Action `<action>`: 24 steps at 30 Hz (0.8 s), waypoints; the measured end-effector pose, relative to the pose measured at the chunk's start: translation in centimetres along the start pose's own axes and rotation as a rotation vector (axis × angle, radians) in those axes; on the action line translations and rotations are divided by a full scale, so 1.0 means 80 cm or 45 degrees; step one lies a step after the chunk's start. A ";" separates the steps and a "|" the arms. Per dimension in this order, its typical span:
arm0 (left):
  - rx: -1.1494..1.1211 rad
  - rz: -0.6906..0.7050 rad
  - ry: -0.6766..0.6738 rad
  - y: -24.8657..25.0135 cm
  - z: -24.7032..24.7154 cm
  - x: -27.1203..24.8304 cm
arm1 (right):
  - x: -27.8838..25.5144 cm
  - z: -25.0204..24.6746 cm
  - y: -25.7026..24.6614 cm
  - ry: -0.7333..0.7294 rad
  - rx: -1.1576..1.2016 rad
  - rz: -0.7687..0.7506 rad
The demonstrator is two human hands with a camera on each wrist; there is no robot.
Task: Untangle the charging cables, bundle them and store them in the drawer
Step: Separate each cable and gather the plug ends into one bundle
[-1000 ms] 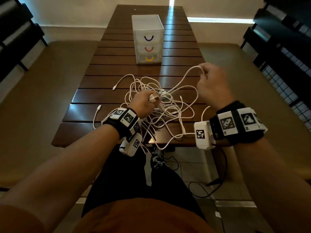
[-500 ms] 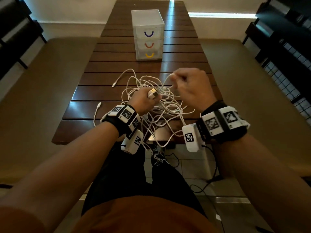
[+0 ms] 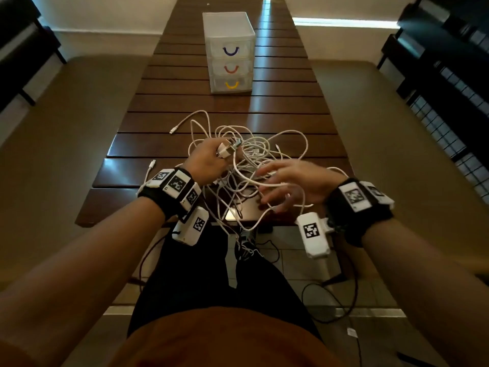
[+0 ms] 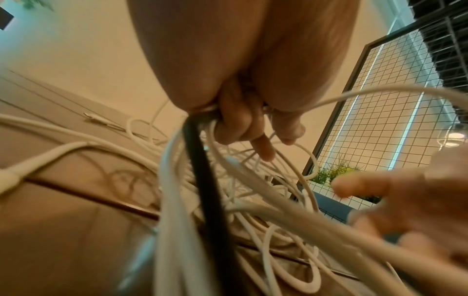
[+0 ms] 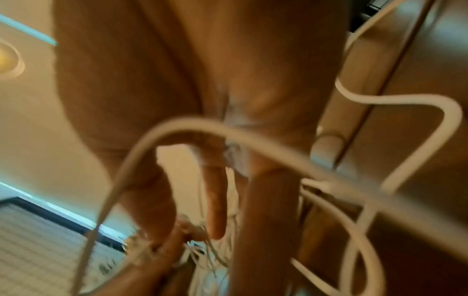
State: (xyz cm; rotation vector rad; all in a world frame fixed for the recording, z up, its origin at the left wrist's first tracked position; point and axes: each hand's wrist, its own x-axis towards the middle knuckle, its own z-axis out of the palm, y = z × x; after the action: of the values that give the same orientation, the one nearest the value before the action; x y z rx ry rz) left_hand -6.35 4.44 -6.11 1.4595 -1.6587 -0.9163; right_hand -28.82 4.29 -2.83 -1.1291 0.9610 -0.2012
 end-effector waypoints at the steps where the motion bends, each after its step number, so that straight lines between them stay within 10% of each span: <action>1: -0.009 0.017 -0.017 0.003 -0.002 -0.003 | 0.016 0.006 0.004 -0.042 -0.099 0.072; 5: -0.057 0.051 0.003 0.012 -0.018 -0.015 | 0.074 0.027 -0.002 -0.109 -0.255 0.198; 10: -0.097 0.090 0.138 0.007 -0.040 -0.030 | 0.110 0.013 -0.042 0.489 -0.730 -0.268; 16: -0.142 0.069 0.305 -0.017 -0.045 -0.032 | 0.111 0.012 -0.035 0.690 -0.992 -0.279; 24: -0.128 0.256 0.127 0.002 -0.008 -0.034 | 0.095 0.051 -0.052 0.663 -0.609 -0.459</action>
State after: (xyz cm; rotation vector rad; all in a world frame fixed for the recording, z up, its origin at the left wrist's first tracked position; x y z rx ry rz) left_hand -5.63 7.13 -5.86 1.2262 -1.6279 -0.7906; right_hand -19.96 0.73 -3.14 -1.7413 1.2978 -0.6029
